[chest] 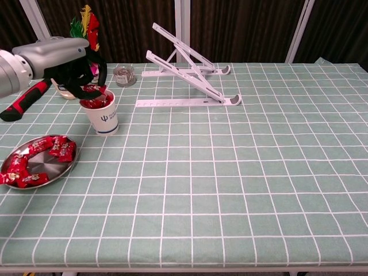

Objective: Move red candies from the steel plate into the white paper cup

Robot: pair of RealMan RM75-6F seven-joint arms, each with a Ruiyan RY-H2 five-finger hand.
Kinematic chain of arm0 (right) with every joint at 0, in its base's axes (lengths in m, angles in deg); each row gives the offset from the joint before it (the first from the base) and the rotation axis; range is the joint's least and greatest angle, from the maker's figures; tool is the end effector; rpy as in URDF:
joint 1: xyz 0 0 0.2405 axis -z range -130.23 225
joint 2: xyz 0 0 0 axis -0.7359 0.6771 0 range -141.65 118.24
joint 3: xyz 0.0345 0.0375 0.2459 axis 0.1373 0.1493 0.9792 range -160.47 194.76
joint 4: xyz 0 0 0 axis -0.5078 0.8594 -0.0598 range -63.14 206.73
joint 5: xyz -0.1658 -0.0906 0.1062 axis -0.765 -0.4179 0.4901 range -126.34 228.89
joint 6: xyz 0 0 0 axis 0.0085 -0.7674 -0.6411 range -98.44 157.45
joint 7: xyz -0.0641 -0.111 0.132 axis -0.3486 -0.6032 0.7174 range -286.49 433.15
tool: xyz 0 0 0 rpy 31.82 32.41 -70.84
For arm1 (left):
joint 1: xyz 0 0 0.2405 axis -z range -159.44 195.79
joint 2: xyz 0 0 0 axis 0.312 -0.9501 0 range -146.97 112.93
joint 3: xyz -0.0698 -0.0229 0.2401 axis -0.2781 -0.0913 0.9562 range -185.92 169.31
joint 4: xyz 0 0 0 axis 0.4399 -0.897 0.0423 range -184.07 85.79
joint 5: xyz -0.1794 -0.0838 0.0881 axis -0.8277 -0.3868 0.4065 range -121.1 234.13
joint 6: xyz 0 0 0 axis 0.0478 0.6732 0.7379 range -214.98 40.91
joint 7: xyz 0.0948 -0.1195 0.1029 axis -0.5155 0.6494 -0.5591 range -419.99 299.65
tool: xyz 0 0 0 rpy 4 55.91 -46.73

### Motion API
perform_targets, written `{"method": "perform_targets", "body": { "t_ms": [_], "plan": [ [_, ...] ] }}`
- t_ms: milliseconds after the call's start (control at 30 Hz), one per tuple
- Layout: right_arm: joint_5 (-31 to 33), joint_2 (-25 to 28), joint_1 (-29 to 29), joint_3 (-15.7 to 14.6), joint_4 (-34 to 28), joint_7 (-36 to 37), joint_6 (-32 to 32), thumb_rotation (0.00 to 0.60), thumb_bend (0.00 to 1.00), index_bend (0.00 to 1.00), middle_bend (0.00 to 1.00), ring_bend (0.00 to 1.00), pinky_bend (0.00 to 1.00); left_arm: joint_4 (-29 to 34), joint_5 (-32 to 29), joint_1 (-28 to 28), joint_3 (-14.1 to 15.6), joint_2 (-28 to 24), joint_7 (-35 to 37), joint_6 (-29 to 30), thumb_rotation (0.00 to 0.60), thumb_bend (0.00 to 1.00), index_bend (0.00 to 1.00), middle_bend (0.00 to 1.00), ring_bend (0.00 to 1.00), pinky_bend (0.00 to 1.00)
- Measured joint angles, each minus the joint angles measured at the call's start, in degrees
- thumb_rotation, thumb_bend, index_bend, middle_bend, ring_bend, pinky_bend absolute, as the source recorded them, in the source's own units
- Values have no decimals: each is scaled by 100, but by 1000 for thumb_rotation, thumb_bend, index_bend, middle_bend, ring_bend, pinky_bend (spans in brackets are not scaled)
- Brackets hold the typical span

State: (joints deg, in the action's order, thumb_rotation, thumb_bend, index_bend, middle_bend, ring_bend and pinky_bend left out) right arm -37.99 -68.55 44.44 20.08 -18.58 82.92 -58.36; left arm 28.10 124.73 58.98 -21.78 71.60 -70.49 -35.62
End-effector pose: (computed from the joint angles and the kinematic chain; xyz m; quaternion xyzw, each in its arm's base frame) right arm -0.3174 -0.2117 0.1993 0.5939 -0.3715 0.4074 0.5859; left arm -0.1575 0.4034 -0.0222 -0.7190 -0.3976 -0.3849 0.4205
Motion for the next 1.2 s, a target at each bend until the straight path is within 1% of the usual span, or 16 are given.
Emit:
{"method": "perform_targets", "body": {
  "t_ms": [100,233,400,500,567,667,733,833,900,933,967,1000,1033,1067,1133,1200],
  "plan": [
    [13,-10,-5,4,26,24,16,600,101,83,272,100,408,-124,-192,67,20,93,-157,-83,600,336,573,1000,1000,1000],
    [25,-24,-4,5,54,39,26,600,101,83,272,100,409,-189,-368,101,79,130,-317,-126,600,328,507,1000,1000,1000],
    [7,-19,-12,10,35,29,23,600,101,83,272,100,409,-44,-458,75,147,20,-428,-93,600,322,436,994,1000,1000],
    [-8,-10,-2,7,14,10,-3,600,101,83,272,100,409,143,-444,14,188,-107,-450,8,600,314,346,984,1000,1000],
    [-21,2,10,6,-5,-3,-30,600,101,83,272,100,409,328,-392,-69,220,-236,-443,164,600,311,310,977,1000,1000],
    [-41,12,23,3,-23,-10,-62,600,101,83,271,100,409,638,-278,-253,265,-472,-372,472,600,306,296,942,974,1000],
    [-51,20,31,3,-29,-7,-83,600,101,83,271,100,409,819,-176,-426,297,-643,-275,751,600,304,294,901,933,1000],
    [-61,29,46,6,-27,3,-119,600,101,83,271,100,409,1023,-6,-752,362,-904,-79,1241,600,300,306,810,826,997],
    [-63,26,62,11,-10,13,-160,600,101,83,268,99,401,1096,110,-994,425,-1063,47,1574,600,297,335,744,745,955],
    [-62,18,72,14,5,11,-182,600,101,83,265,95,383,1116,181,-1171,479,-1160,116,1803,600,295,351,691,676,880],
    [-59,2,86,20,27,4,-214,600,101,83,260,87,350,1118,232,-1310,525,-1230,155,1974,600,295,355,635,603,782],
    [-53,-15,96,23,42,-3,-231,600,101,83,255,76,321,1111,284,-1453,581,-1300,181,2138,600,294,355,565,518,656],
    [-47,-34,103,26,55,-8,-238,600,101,83,243,55,269,1089,365,-1640,676,-1395,198,2335,600,294,355,513,459,572],
    [-43,-58,106,28,69,-17,-240,600,101,82,230,33,227,1067,431,-1772,763,-1467,199,2459,600,293,355,430,369,448],
    [-63,-92,103,23,90,-51,-239,600,108,82,207,7,178,1019,574,-2048,961,-1606,179,2718,600,292,354,357,294,357],
    [-116,-137,98,19,123,-91,-264,600,119,81,189,0,156,978,680,-2233,1049,-1663,171,2935,600,291,352,339,276,329]
  ]
}}
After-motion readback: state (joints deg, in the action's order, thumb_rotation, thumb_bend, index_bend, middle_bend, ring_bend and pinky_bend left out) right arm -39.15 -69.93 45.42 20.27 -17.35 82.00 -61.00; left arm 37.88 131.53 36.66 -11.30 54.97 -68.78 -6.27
